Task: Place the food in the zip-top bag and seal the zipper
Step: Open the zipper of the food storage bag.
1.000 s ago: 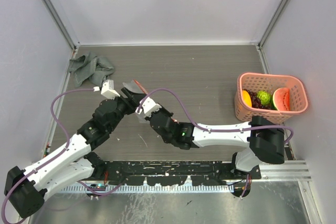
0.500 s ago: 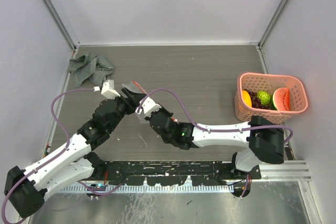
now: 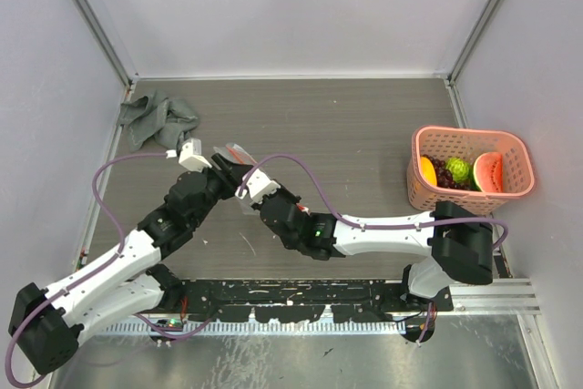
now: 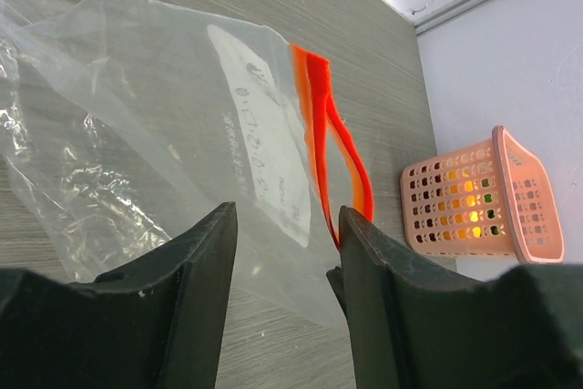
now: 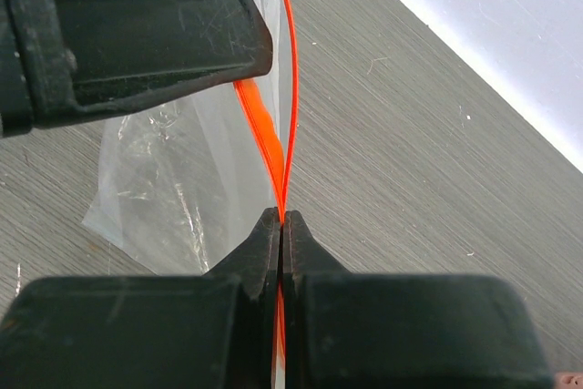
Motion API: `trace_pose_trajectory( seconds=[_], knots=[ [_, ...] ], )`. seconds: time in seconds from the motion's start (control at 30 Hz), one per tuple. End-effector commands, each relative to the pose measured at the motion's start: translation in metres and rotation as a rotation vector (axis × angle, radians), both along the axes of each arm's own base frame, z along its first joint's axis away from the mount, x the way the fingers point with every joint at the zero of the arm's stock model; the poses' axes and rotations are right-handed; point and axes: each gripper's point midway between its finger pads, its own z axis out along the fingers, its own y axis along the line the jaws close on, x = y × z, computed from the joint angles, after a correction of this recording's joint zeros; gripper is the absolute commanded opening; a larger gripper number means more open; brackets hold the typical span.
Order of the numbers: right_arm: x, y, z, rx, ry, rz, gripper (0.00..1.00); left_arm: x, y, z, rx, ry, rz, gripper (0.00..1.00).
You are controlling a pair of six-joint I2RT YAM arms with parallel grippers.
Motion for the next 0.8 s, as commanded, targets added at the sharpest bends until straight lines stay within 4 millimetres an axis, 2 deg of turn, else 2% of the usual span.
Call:
trace_pose_trajectory(
  seconds=[0.0, 0.3, 0.43, 0.67, 0.77],
  knots=[
    [0.001, 0.008, 0.016, 0.072, -0.029, -0.003, 0.01, 0.007, 0.001, 0.015, -0.008, -0.044, 0.017, 0.48],
    [0.0, 0.016, 0.014, 0.09, -0.024, 0.027, 0.01, 0.009, -0.018, 0.008, -0.054, -0.013, -0.046, 0.42],
    [-0.002, 0.018, 0.013, 0.107, -0.019, 0.04, 0.02, 0.009, -0.029, 0.004, -0.085, 0.002, -0.078, 0.36],
    [-0.006, 0.013, 0.017, 0.138, -0.014, 0.059, 0.08, 0.008, -0.026, 0.007, -0.062, -0.009, -0.077, 0.09],
    [-0.011, 0.011, 0.022, 0.158, -0.002, 0.09, 0.15, 0.006, -0.023, 0.011, -0.037, -0.016, -0.081, 0.0]
  ],
)
